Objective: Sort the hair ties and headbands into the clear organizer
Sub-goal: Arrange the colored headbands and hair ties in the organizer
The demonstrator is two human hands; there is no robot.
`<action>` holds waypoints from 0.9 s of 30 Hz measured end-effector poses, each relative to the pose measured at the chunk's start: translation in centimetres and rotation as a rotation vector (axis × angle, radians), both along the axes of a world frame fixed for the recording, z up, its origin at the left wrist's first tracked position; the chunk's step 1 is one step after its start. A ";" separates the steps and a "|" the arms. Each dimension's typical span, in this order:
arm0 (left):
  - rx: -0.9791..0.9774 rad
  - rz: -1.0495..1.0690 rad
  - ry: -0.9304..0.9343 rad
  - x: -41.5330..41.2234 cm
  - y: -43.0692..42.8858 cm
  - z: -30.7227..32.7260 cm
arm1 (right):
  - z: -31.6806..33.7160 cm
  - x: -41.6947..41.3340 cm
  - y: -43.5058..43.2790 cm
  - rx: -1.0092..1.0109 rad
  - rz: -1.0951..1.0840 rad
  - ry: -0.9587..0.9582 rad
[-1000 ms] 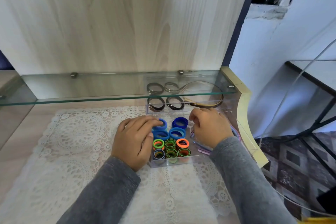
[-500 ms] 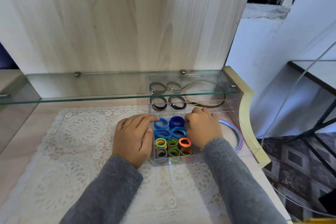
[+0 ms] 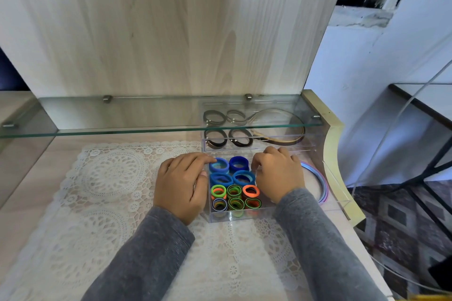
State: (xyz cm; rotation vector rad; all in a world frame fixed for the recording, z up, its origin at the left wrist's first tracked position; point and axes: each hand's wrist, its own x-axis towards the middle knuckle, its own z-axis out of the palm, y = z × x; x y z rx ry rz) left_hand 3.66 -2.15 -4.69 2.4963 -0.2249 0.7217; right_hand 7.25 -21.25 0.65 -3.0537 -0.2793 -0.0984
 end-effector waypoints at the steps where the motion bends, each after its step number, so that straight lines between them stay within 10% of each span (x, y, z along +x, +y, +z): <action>1: 0.002 0.002 -0.001 0.0 0.0 0.0 | 0.0 0.0 0.0 0.006 -0.002 0.000; 27: 0.075 -0.052 -0.038 -1.3 0.1 0.4 | -0.3 -2.1 -0.8 0.127 -0.042 -0.022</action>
